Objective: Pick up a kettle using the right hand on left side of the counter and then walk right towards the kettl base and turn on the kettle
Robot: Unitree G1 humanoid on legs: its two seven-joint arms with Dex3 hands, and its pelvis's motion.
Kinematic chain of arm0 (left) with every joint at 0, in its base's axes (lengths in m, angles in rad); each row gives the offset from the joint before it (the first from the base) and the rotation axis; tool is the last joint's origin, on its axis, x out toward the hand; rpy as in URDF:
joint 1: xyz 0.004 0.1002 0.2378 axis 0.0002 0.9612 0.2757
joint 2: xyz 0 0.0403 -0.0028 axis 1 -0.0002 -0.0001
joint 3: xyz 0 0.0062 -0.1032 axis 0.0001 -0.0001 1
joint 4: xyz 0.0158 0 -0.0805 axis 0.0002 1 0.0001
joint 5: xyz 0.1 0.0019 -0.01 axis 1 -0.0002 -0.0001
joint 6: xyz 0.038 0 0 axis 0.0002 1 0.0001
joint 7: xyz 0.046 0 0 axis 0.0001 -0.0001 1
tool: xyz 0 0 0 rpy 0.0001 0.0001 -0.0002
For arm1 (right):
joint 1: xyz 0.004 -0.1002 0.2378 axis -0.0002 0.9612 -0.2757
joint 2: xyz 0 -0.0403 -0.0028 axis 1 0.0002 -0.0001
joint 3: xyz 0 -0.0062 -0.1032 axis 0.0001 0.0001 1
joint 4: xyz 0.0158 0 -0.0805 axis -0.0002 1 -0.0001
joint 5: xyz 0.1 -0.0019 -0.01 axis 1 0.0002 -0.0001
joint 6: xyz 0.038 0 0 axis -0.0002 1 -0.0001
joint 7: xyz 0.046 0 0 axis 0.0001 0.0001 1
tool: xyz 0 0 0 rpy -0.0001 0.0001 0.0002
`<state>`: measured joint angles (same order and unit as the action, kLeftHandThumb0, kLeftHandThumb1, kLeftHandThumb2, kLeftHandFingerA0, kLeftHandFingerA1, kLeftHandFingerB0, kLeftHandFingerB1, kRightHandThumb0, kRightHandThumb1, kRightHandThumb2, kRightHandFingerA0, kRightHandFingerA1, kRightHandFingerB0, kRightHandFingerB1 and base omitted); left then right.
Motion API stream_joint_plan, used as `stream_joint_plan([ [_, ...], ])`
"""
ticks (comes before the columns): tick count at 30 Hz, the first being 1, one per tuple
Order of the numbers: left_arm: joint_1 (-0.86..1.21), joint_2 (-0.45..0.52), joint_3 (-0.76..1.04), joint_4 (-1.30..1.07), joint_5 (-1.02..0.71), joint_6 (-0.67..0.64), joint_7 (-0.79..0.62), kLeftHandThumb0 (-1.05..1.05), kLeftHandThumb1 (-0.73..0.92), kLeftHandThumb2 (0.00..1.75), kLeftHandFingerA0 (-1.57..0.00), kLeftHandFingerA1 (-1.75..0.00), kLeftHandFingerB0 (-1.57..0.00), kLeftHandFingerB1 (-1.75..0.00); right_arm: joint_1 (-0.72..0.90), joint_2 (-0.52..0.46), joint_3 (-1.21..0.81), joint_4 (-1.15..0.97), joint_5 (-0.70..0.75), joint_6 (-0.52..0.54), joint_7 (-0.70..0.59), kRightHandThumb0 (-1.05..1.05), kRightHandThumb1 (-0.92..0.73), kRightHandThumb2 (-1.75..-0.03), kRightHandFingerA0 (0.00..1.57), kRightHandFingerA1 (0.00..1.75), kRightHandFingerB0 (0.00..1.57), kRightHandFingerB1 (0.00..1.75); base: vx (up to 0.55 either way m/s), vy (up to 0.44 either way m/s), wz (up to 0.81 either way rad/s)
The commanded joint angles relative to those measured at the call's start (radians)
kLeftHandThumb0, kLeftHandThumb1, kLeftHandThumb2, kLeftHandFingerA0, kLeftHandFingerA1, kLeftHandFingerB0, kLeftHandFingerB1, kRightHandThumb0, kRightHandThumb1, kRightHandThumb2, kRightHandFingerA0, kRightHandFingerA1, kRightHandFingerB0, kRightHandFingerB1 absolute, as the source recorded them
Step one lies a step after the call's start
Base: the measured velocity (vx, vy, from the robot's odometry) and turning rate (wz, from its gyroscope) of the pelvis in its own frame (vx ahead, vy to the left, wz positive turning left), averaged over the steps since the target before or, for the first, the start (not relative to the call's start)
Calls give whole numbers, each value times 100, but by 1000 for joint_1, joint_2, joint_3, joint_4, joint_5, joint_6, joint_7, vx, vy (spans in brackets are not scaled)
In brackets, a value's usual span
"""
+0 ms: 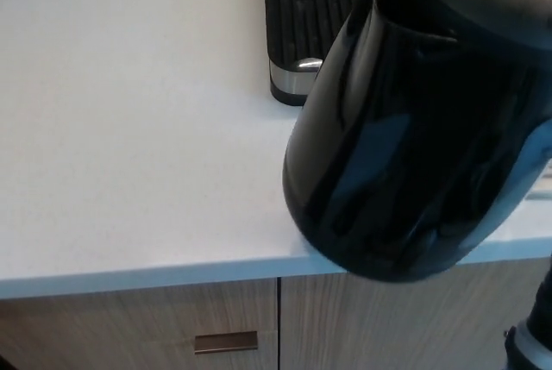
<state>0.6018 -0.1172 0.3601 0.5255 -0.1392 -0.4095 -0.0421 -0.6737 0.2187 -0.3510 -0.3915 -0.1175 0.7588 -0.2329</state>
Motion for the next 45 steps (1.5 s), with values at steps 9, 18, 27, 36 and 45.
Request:
stream_joint_plan([
  [9, -27, 25, 23, 42, -34, -89, -25, 30, 27, 152, -105, -118, -102, -109, 25, -14, 67, -28, 37, 29, -27, -16, -43, -137, 106, 175, 86, 166, -20, -20, 12],
  [18, -15, 27, 24, 35, -31, -89, -24, 29, 43, 130, -109, -112, -105, -106, 38, -32, 68, -27, 58, 6, -17, -16, -43, -139, 107, 175, 87, 165, -88, 145, -11],
  [27, -1, 20, 16, 13, -42, -74, -26, 35, 46, 130, -109, -112, -107, -108, -21, -59, 50, -14, 76, 13, -27, -16, -42, -142, 111, 175, 89, 165, -66, 100, -2],
  [36, -7, 25, 17, 30, -40, -83, -24, 34, 43, 127, -108, -112, -107, -108, -72, -57, 10, -55, 123, 76, -19, -14, -36, -149, 109, 175, 89, 160, -76, -210, -3],
  [45, -13, 31, 25, 48, -38, -85, -18, 32, 30, 149, -104, -119, -103, -109, -24, -62, 45, -236, 151, 227, 23, -15, -38, -150, 113, 175, 97, 153, -96, -80, 1],
])
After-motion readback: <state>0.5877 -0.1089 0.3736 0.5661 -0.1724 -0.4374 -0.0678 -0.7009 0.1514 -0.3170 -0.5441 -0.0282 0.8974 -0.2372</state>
